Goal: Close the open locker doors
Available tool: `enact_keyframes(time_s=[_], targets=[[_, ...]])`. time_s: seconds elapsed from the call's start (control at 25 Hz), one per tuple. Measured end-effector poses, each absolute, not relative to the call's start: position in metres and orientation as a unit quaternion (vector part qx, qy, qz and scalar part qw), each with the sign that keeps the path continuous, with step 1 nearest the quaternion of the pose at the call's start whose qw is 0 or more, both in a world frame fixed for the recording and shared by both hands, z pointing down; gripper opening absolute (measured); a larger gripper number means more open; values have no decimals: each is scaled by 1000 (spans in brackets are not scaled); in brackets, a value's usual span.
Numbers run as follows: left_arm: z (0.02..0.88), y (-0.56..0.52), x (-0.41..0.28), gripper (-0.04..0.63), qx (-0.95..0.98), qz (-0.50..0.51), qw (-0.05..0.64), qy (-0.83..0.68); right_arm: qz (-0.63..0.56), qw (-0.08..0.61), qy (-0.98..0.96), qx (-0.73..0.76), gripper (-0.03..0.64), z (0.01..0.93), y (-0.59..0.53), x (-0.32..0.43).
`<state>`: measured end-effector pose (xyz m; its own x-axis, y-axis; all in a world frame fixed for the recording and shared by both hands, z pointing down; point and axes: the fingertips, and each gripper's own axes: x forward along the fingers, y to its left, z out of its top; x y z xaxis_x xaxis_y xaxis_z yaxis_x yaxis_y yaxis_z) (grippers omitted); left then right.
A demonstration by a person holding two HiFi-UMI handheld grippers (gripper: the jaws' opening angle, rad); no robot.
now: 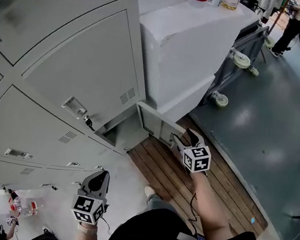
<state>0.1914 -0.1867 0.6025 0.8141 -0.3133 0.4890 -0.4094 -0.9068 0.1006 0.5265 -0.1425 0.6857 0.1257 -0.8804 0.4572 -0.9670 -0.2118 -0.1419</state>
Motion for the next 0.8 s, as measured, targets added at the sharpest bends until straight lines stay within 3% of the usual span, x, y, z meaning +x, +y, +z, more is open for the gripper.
enact_keyframes(time_s=[0.8], targets=[[604,-177,129,18,938,234,118,-228,238,79,-605,755,282,692,-143,474]])
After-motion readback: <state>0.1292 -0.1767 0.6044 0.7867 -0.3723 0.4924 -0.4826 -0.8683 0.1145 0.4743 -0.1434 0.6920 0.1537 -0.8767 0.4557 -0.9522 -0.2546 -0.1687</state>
